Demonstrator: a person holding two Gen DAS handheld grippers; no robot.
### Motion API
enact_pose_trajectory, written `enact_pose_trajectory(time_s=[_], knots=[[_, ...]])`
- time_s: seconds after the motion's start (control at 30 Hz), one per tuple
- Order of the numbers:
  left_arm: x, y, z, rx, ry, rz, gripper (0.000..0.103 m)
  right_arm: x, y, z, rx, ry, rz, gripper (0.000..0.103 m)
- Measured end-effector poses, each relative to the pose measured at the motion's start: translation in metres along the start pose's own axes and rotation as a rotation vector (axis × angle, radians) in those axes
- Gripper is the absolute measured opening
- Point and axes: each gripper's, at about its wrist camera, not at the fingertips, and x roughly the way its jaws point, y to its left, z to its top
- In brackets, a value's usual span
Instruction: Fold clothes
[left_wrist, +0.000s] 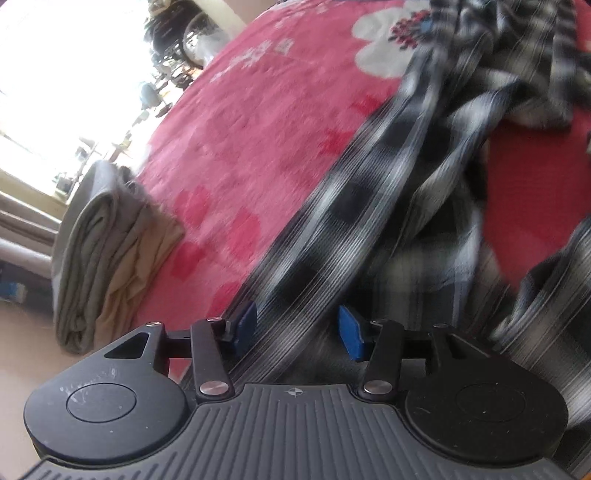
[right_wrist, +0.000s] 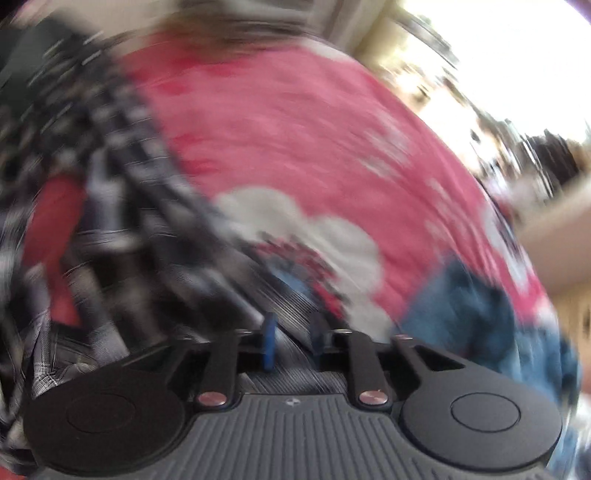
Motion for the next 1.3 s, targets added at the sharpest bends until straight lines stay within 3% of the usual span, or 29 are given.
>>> enact_pose_trajectory(time_s=[0.17,0.3,0.37,0.43,0.6,0.7,0.8,1.13,1.23,1.3], knots=[[0.001,0.014,-0.013,-0.045,0.029,0.05,0.049,0.026,0.044,0.038,-0.166,-0.081,0.049,0.029],[0.001,0.023,-0.024,-0.079,0.021,0.096,0.048,0.051,0.065,0.058,-0.274,-0.068,0.09,0.028],[0.001,0.025,-0.03,-0.085,0.018,0.096,0.048,0.063,0.068,0.063,-0.3,-0.036,0.11,0.023],[0.002,0.024,-0.036,-0.072,0.022,0.088,0.048,0.069,0.069,0.068,-0.312,-0.016,0.116,0.005],[0.0,0.033,-0.042,-0.139,-0.008,0.087,0.03,0.056,0.052,0.079,-0.218,-0.018,0.124,0.003],[0.001,0.042,-0.041,-0.201,-0.025,0.097,0.011,0.055,0.037,0.087,-0.162,-0.022,0.107,0.002],[0.003,0.05,-0.039,-0.249,-0.04,0.105,0.003,0.056,0.021,0.096,-0.109,-0.027,0.086,0.002],[0.026,0.092,-0.019,-0.378,-0.099,0.172,0.001,0.072,-0.031,0.122,0.078,-0.021,0.042,0.002],[0.052,0.093,-0.015,-0.403,-0.063,0.181,0.002,0.1,-0.037,0.123,0.139,0.028,0.045,0.002],[0.067,0.09,-0.015,-0.416,-0.006,0.144,0.004,0.119,-0.04,0.123,0.179,0.062,0.046,0.003]])
